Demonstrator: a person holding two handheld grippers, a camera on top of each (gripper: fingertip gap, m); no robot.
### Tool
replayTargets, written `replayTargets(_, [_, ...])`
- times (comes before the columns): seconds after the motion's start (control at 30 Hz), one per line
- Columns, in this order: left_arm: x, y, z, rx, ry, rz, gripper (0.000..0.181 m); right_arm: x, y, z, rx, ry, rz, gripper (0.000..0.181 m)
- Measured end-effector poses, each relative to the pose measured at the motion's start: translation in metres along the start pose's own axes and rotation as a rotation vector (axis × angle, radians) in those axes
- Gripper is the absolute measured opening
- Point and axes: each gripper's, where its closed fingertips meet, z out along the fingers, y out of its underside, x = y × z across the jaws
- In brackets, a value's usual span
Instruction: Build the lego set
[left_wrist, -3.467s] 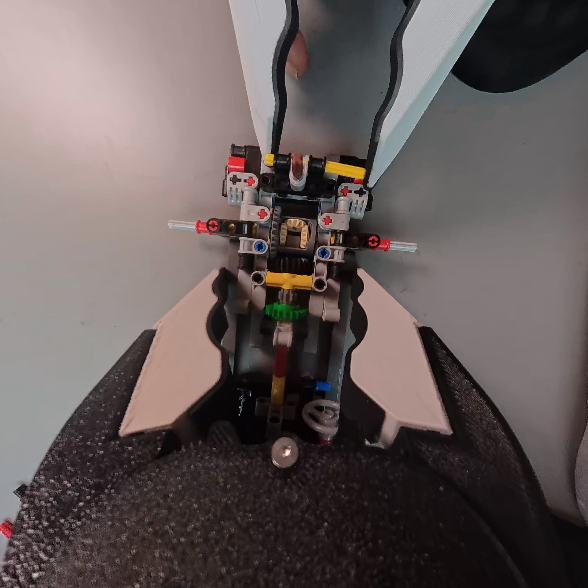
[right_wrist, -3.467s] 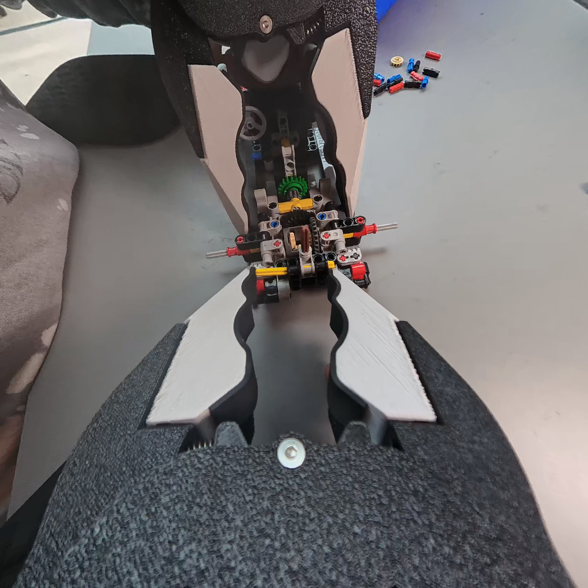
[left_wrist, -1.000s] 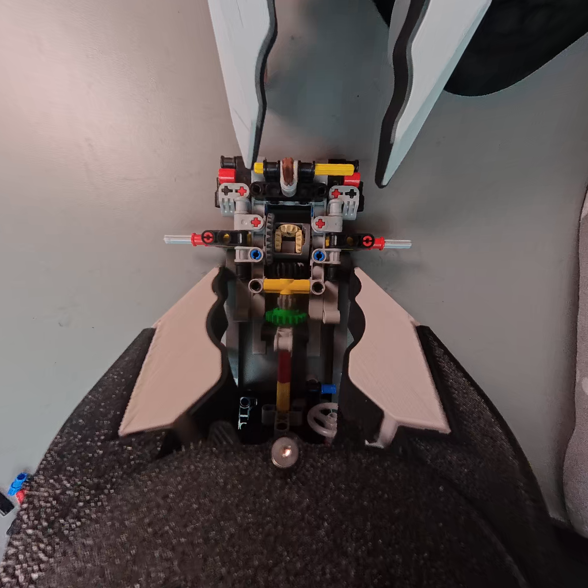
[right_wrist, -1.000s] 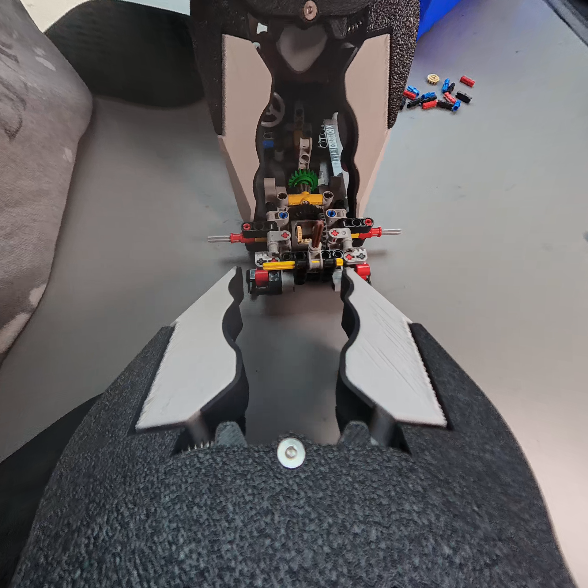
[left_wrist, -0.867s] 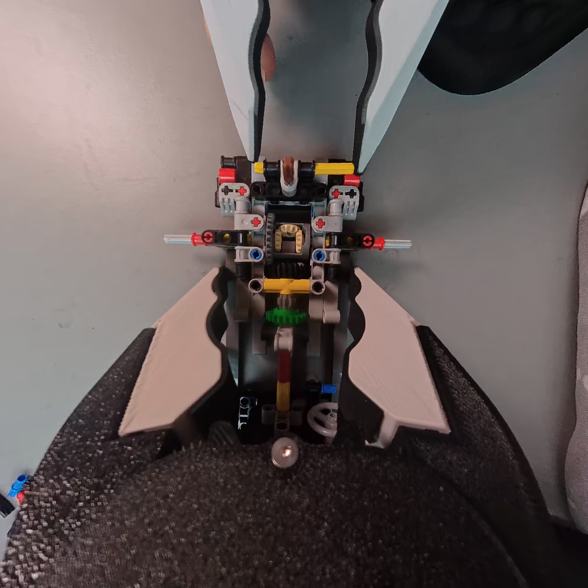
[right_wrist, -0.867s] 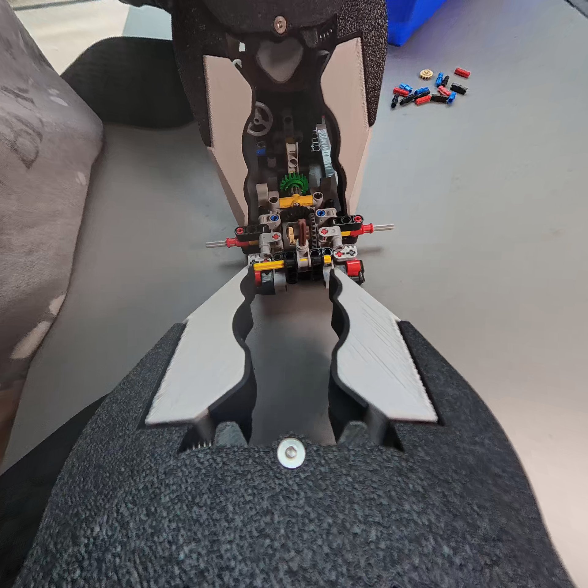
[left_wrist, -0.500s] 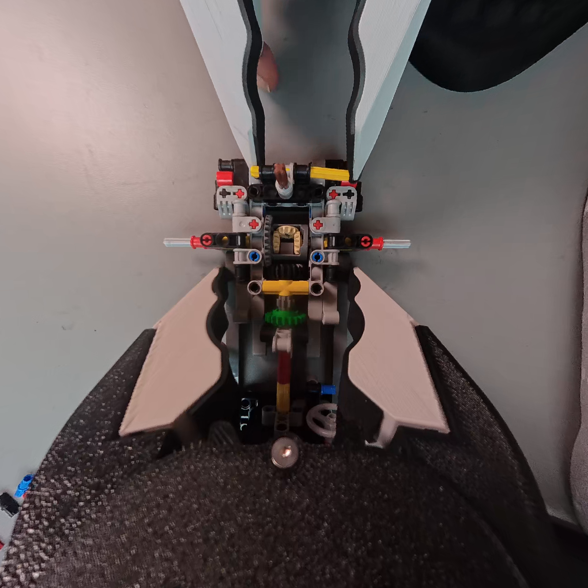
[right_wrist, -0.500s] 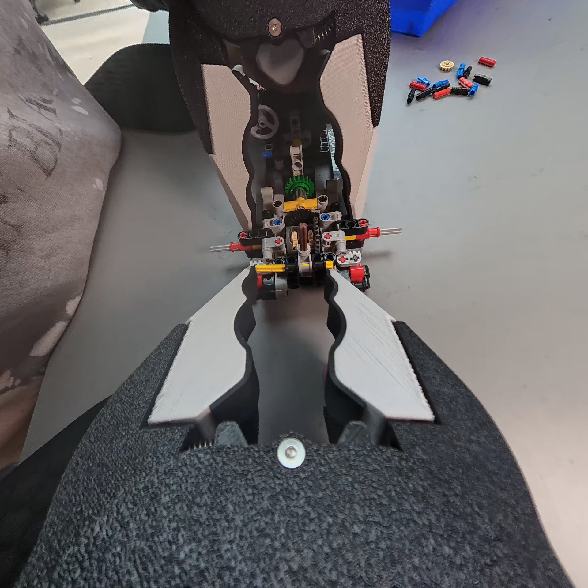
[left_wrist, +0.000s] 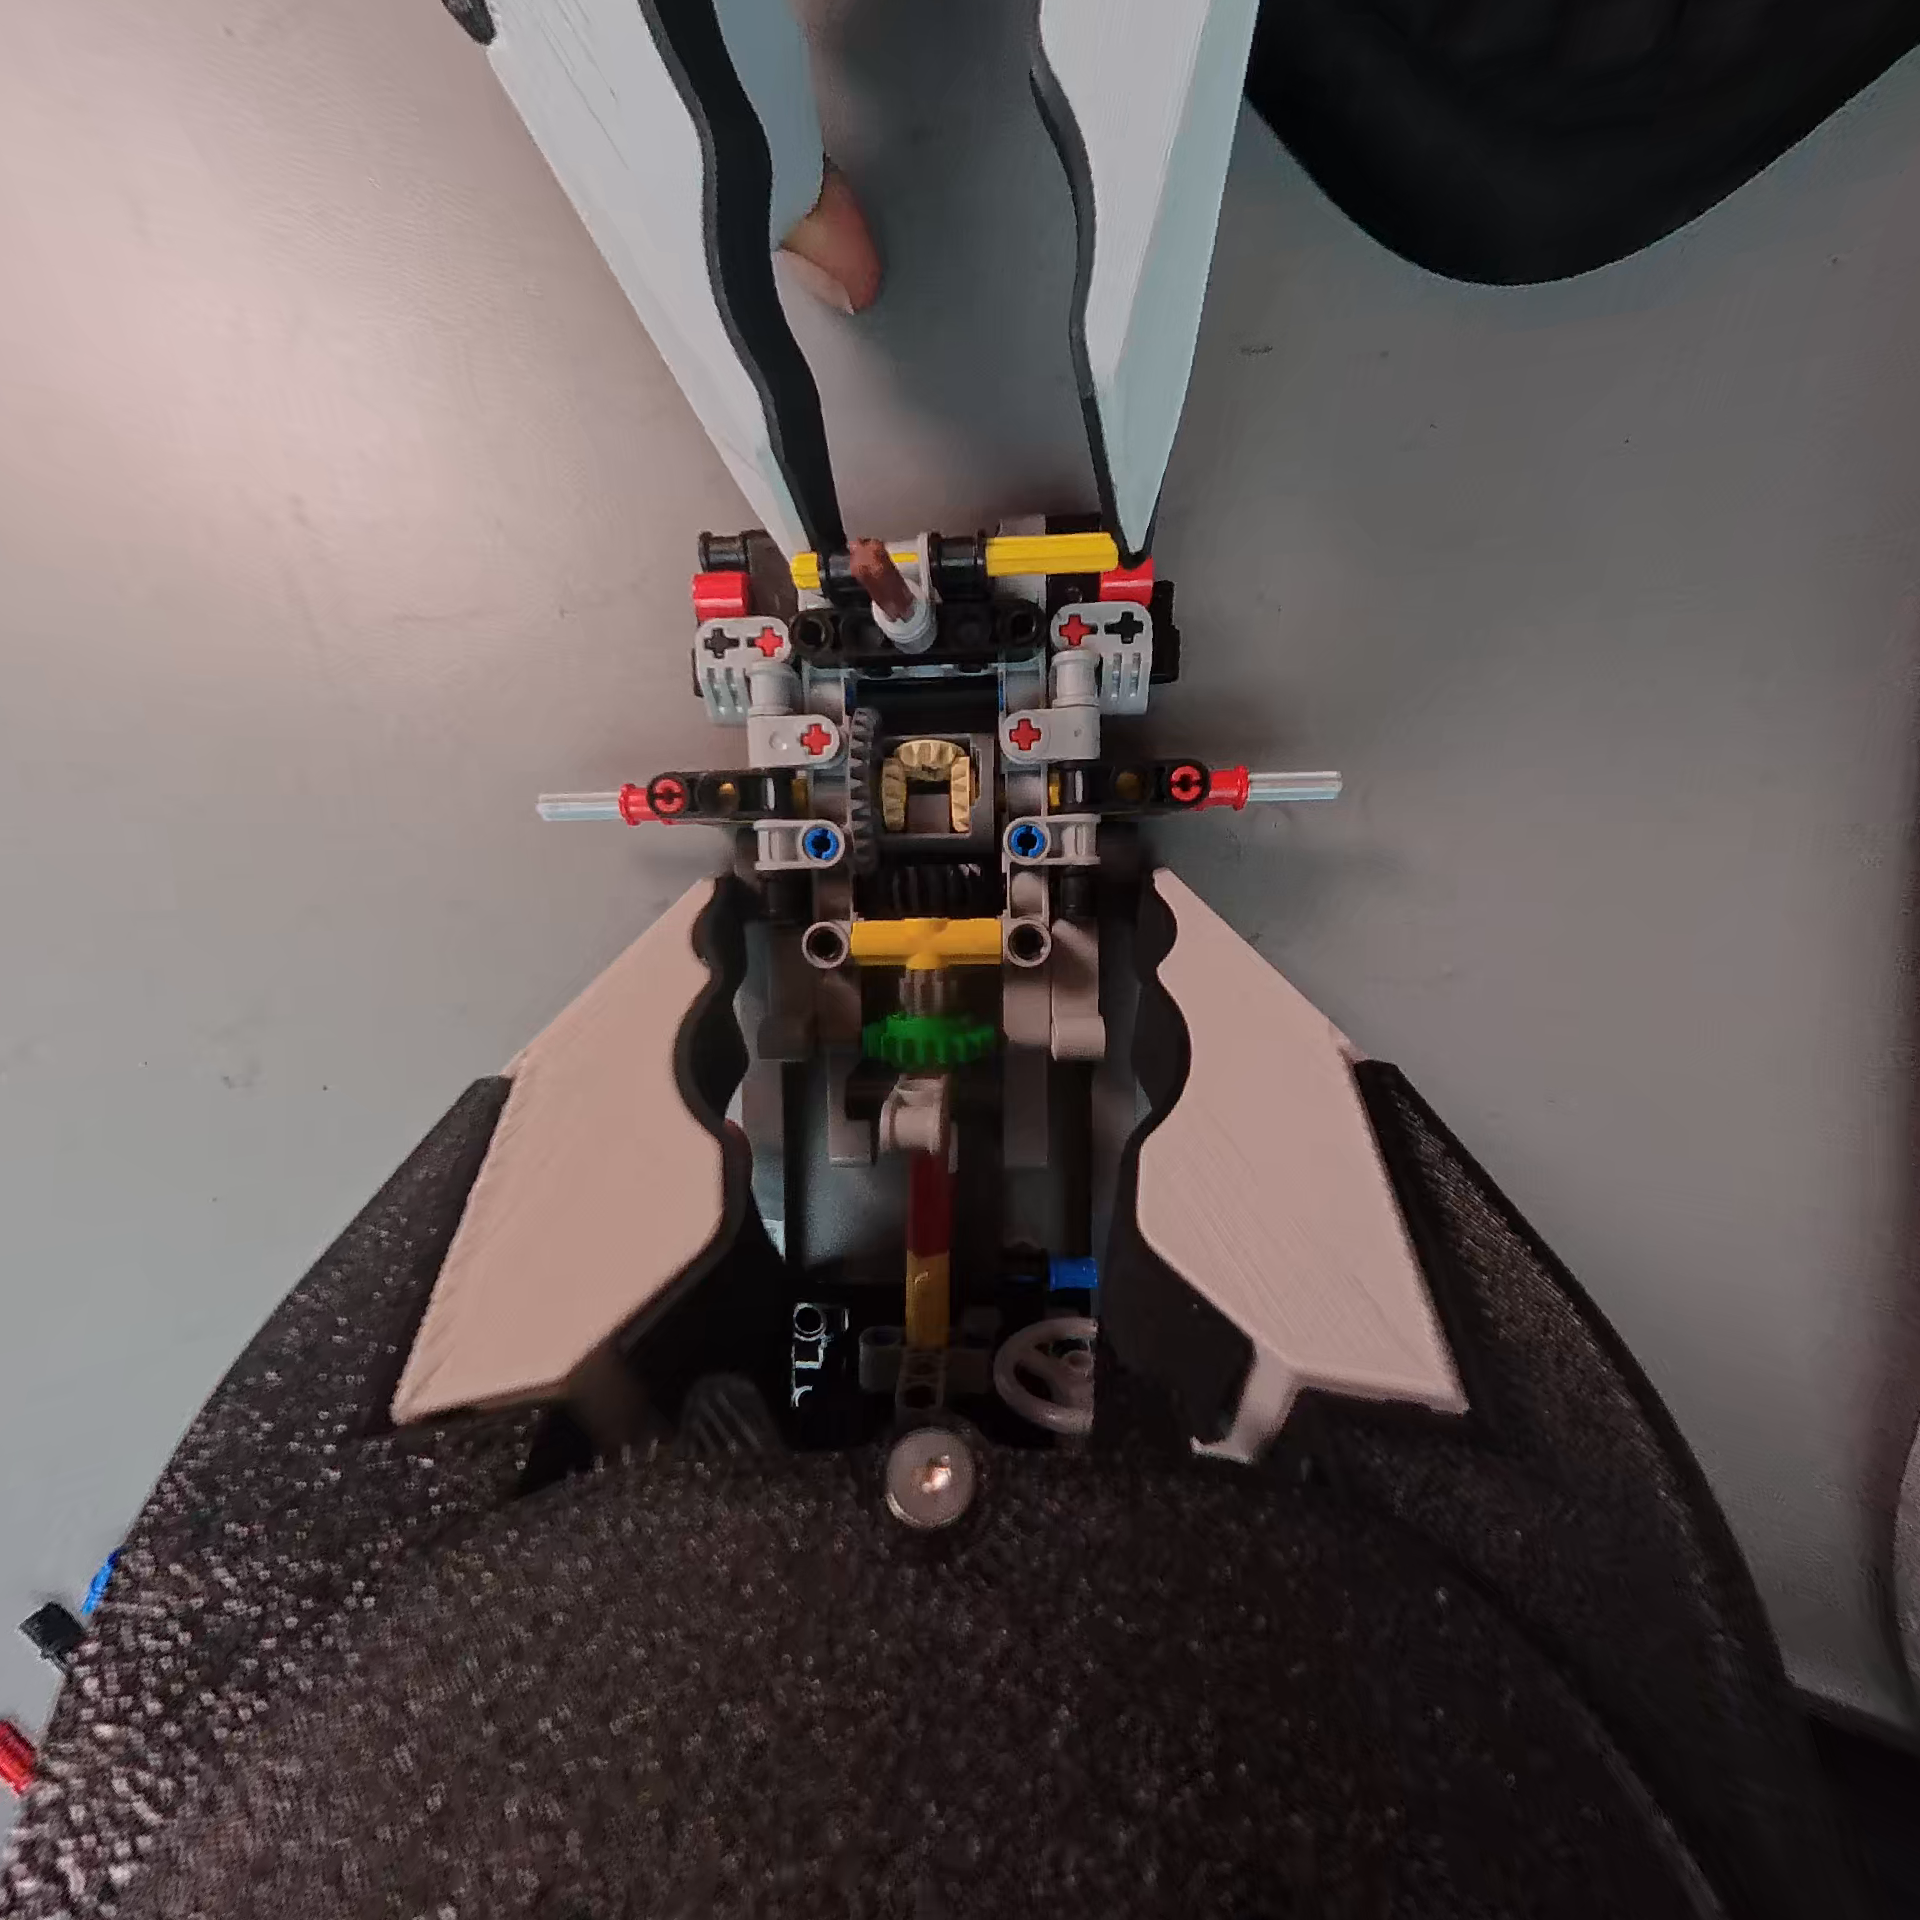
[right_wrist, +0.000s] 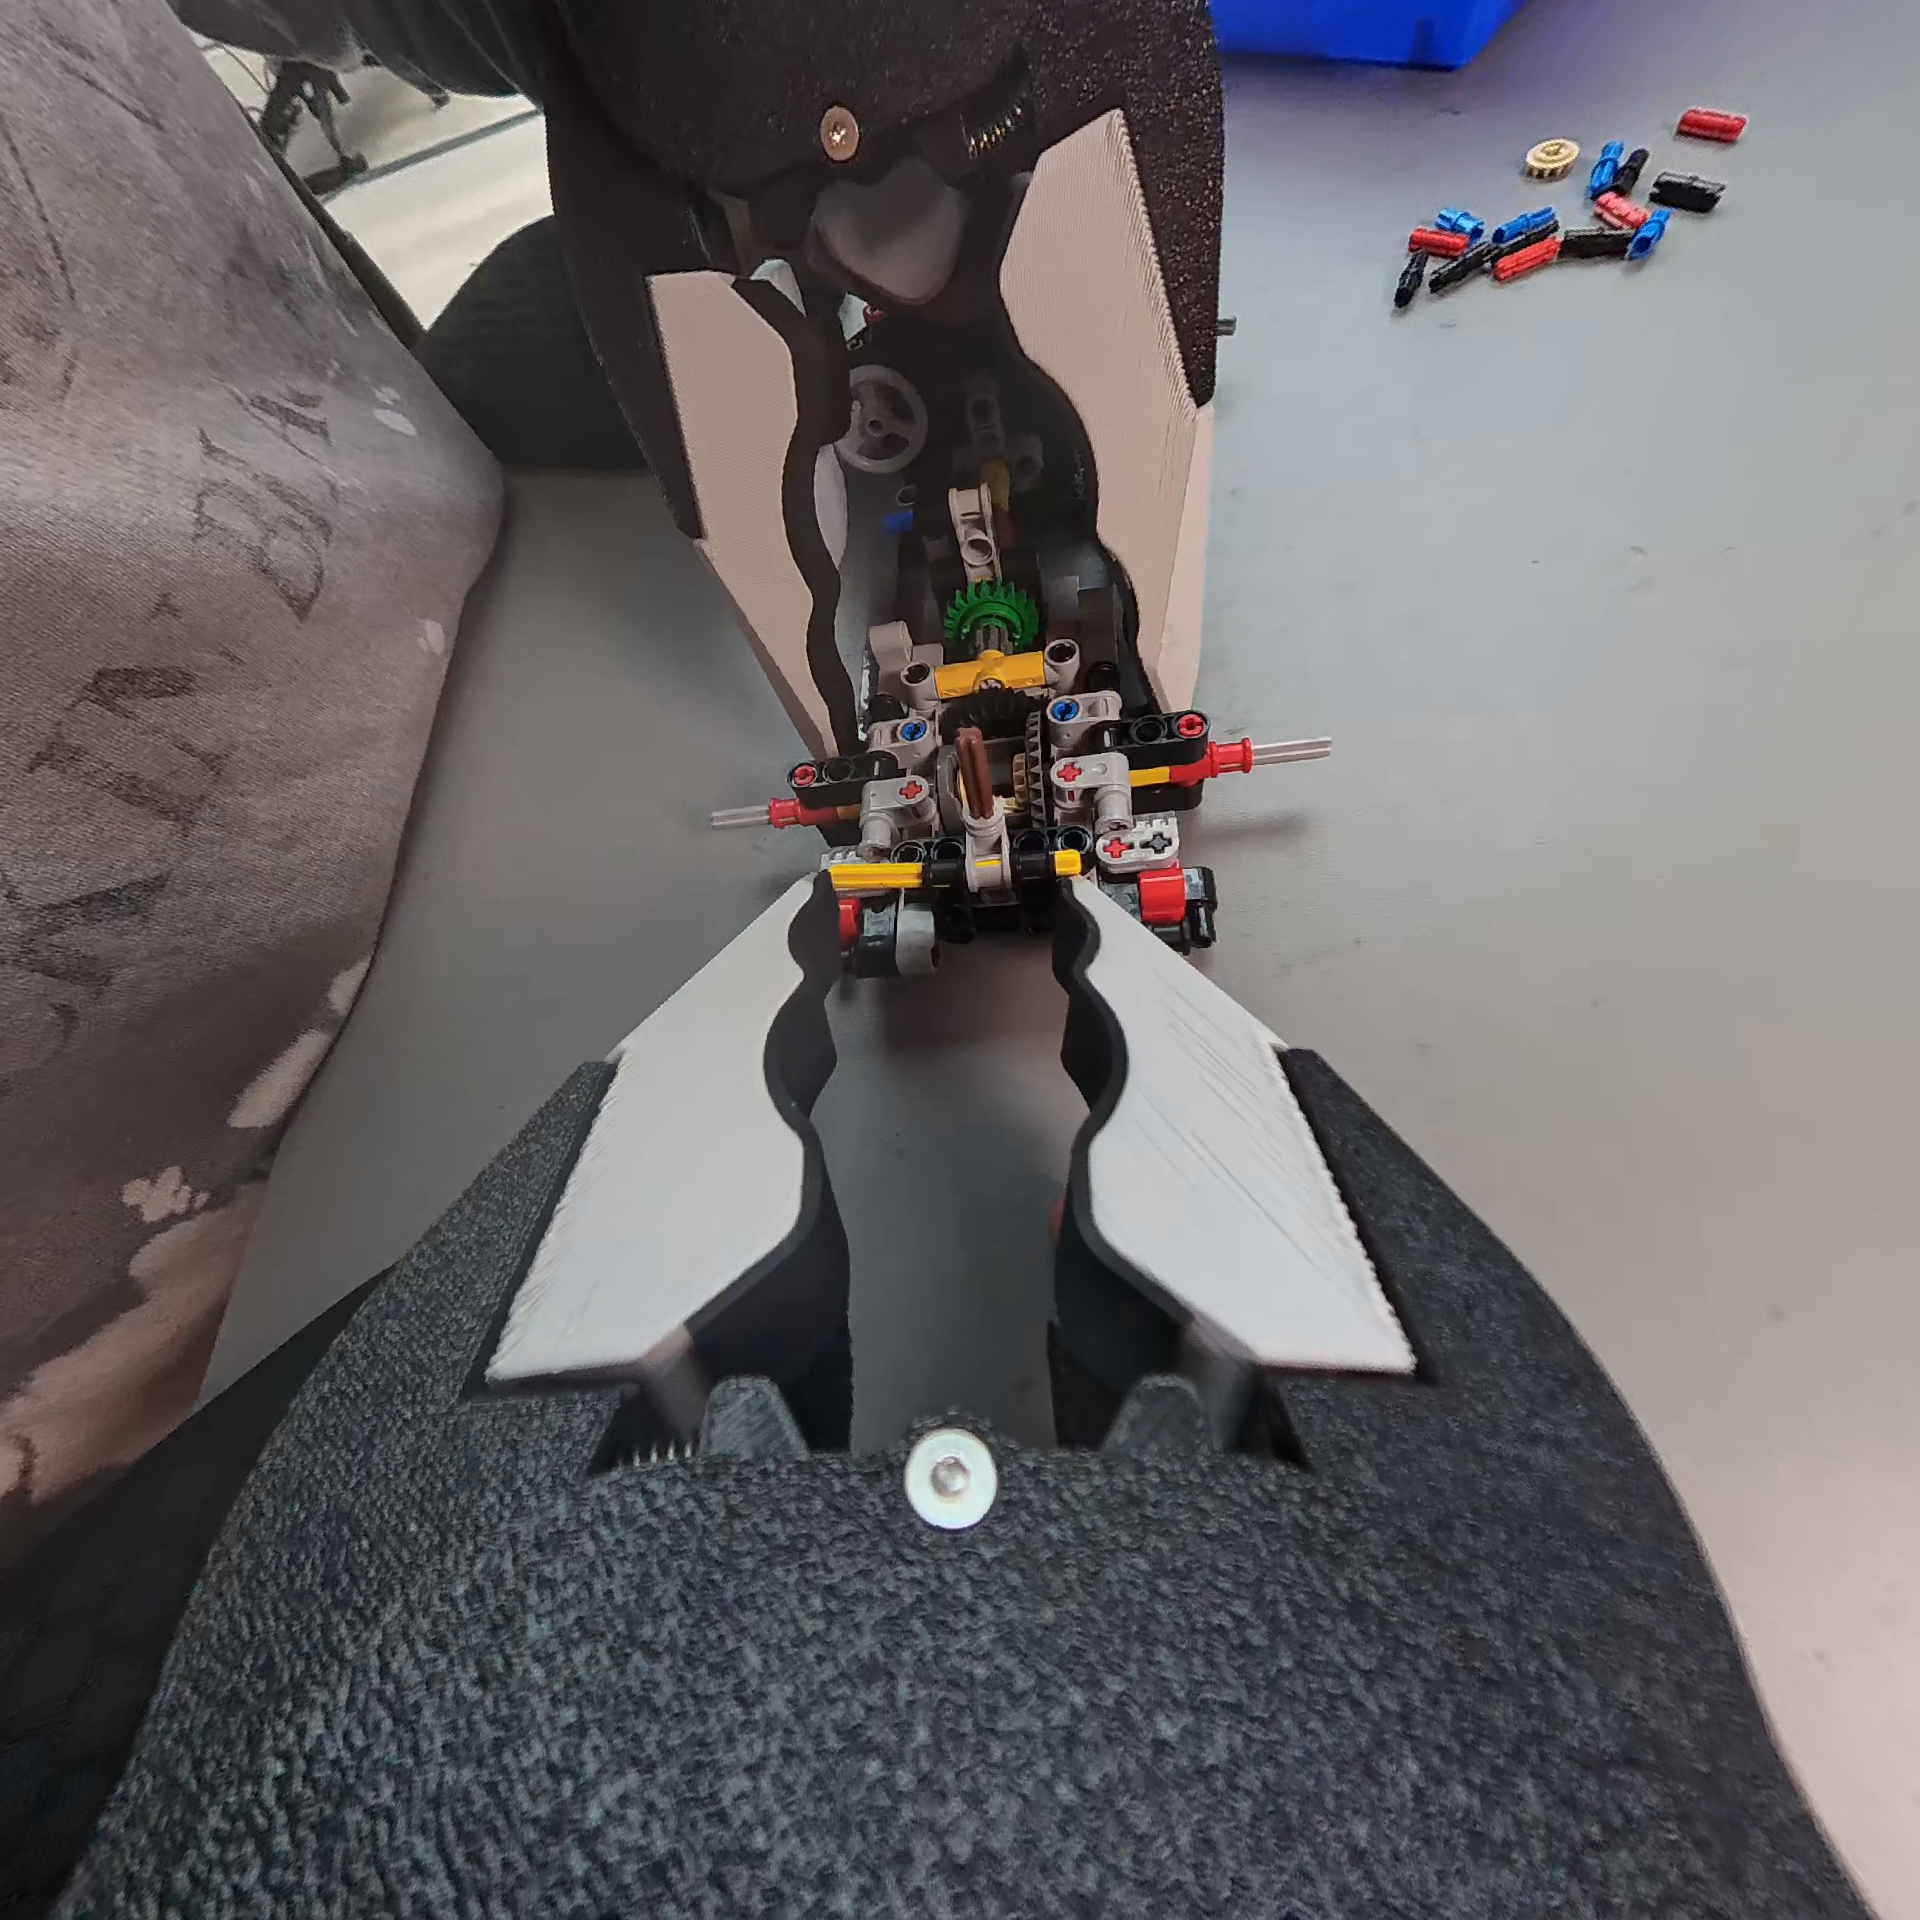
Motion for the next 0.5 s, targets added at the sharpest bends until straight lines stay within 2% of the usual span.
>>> replayTargets(0.3, [-0.0009, 0.0002, -0.0003, 0.003, -0.003, -0.022, 0.075, 0.0002, 0.0001, -0.0008, -0.001, -0.017, 0.016, 0.038])
replayTargets(0.43, [-0.0048, 0.0014, -0.0017, 0.0, 0.006, -0.069, 0.075, 0.0025, 0.0012, 0.0012, -0.016, 0.13, -0.035, 0.04])
replayTargets(0.5, [-0.006, -0.0013, -0.0058, 0.034, 0.013, -0.085, 0.076, 0.0024, 0.0021, -0.0038, -0.032, 0.228, -0.077, 0.035])
